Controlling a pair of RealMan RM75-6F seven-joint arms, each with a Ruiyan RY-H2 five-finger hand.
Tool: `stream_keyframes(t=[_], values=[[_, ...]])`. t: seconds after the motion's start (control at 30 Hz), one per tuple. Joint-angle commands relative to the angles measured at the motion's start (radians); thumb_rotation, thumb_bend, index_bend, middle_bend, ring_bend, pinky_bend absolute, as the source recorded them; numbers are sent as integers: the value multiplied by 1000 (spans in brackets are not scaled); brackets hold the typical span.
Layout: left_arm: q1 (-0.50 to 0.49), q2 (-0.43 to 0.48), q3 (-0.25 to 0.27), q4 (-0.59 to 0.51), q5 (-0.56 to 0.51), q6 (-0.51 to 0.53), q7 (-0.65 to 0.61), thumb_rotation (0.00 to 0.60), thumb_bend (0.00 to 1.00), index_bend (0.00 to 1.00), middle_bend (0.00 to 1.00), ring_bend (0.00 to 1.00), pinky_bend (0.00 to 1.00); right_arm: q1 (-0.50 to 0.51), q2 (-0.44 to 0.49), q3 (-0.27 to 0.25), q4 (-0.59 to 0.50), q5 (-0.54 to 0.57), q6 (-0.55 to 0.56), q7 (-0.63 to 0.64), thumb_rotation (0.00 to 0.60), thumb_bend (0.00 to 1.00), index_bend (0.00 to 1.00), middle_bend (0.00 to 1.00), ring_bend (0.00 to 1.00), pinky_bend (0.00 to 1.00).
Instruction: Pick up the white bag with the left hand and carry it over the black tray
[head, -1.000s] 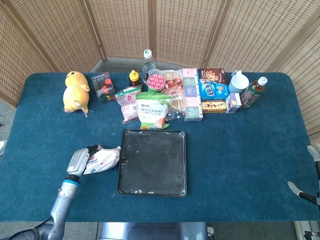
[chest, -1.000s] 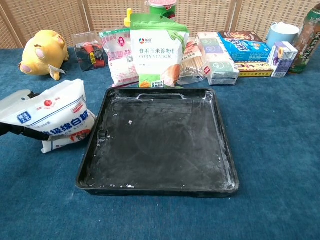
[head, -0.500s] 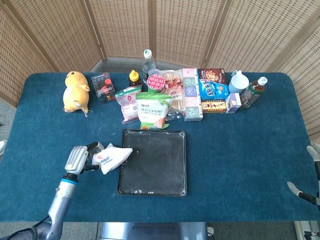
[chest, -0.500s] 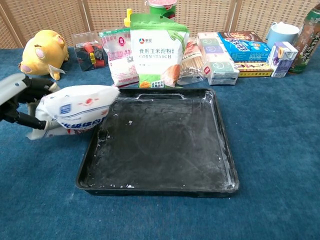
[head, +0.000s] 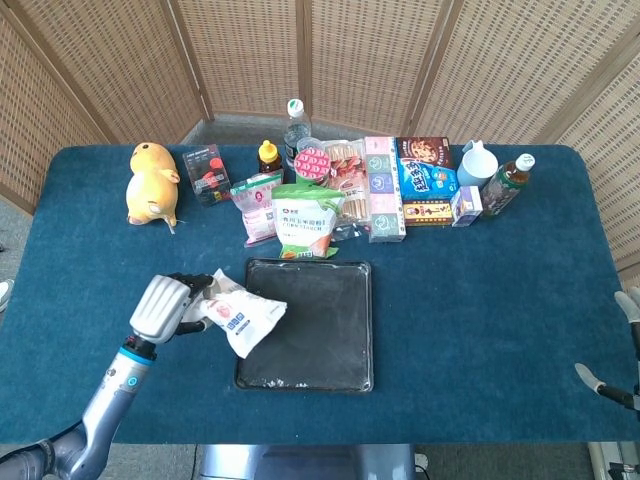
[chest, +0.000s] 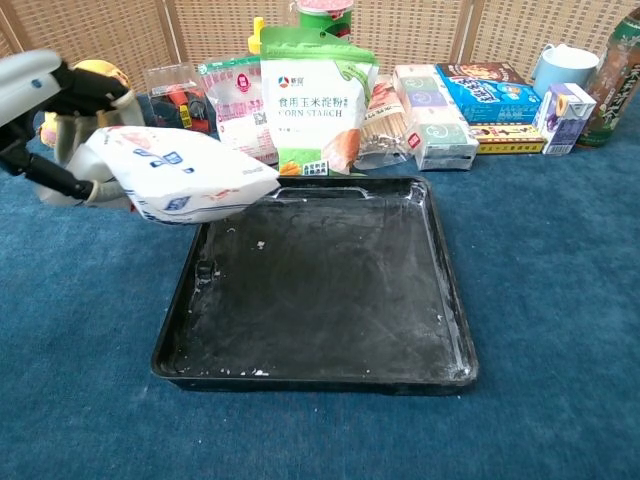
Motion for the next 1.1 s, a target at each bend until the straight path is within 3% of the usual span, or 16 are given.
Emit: stream_keyframes(t=[0.03, 0.23, 0.4, 0.67, 0.9, 1.1], values=[[-86, 38, -30, -80, 107, -43, 298, 600, 519, 858, 730, 655, 650, 0, 2, 2, 2, 2, 0, 7, 600, 0, 22, 0, 25, 0], [-155, 59, -45, -129, 200, -108, 623, 600, 514, 857, 730, 655, 659, -1, 6, 3, 5, 3, 0, 21, 600, 0, 22, 0, 25, 0], [-194, 69, -42, -147, 271, -158, 814, 600, 512, 858, 730, 655, 675, -3, 7, 3, 5, 3, 3, 27, 600, 0, 22, 0, 25, 0], [-217, 69, -27, -150, 314, -208, 959, 600, 510, 857, 732, 655, 679, -3, 7, 2, 5, 2, 3, 25, 600, 0, 22, 0, 25, 0], [-217, 66, -18, -139, 307, -208, 963, 600, 502, 862, 734, 655, 679, -4, 6, 3, 4, 2, 6, 23, 600, 0, 22, 0, 25, 0], [-155, 50, -21, -135, 211, -84, 746, 600, 503, 863, 736, 656, 679, -4, 7, 4, 8, 4, 5, 28, 600, 0, 22, 0, 25, 0]])
